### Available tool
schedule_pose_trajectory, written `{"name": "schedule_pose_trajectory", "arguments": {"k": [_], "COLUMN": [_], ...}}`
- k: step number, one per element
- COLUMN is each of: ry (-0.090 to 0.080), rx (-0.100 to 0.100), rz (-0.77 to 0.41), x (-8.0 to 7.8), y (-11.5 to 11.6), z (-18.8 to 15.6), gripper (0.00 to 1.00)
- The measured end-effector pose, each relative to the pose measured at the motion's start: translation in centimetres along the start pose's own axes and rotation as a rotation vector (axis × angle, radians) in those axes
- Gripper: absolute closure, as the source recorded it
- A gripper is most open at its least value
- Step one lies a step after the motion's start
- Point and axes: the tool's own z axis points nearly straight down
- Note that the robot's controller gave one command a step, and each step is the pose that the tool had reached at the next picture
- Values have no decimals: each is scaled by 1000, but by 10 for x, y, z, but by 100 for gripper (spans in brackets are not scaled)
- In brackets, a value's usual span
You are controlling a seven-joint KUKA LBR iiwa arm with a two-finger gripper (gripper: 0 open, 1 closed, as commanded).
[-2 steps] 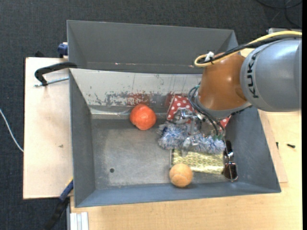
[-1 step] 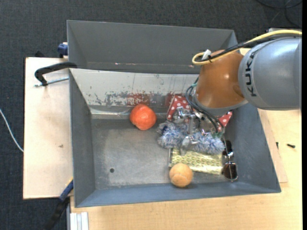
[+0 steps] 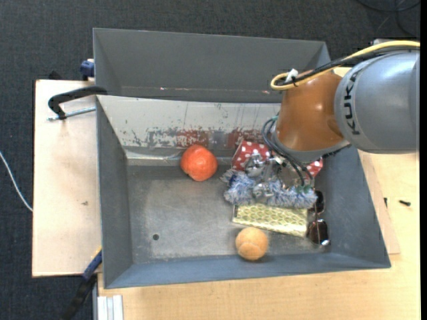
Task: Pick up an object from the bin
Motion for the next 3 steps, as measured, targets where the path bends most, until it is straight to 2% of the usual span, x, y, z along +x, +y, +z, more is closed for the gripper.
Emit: {"name": "schedule_pose_trajectory", "arguments": {"k": [3], "ry": [-4], "rx": [0], "rz": [1], "x": [0], "y": [1], "z": [-18], "gripper": [100]}}
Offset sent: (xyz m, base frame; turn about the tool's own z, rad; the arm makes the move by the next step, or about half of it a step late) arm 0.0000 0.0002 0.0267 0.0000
